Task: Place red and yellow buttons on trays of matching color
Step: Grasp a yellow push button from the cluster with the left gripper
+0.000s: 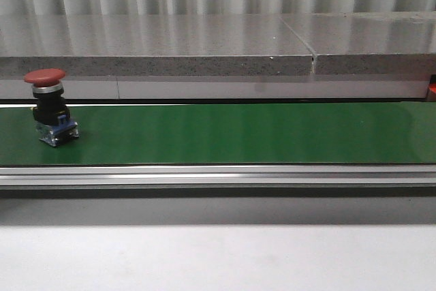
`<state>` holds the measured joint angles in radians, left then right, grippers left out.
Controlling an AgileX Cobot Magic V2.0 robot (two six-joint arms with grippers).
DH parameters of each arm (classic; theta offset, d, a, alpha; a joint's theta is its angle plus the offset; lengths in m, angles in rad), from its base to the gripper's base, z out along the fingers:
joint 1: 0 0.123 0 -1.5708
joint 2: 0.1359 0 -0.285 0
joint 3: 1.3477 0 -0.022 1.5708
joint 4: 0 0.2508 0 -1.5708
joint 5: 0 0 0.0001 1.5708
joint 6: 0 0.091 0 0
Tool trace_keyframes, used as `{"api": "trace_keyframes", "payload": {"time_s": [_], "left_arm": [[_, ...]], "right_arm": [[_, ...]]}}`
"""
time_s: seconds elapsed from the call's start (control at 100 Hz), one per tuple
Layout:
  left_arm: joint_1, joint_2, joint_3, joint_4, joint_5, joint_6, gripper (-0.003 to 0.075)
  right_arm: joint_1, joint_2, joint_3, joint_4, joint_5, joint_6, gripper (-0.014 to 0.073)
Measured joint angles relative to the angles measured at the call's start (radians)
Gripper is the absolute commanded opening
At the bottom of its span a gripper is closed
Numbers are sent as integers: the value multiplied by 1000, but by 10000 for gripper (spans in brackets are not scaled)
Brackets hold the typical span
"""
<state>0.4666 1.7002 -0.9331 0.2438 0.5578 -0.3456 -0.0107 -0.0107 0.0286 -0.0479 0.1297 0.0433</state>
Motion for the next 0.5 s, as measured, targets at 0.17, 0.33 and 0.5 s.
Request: {"api": "trace_keyframes", "payload": {"time_s": [0.17,0.33,0.5], "left_arm": [[0,5,-2,-2,-6,0,347],[0,3,-2,-2,-8,-2,120],[0,-56,-2,-4,12,-2,-19]], "right_arm": [[0,0,0,0,0,0,-69],[0,0,0,0,0,0,-69],[0,0,0,0,0,0,-69]]}}
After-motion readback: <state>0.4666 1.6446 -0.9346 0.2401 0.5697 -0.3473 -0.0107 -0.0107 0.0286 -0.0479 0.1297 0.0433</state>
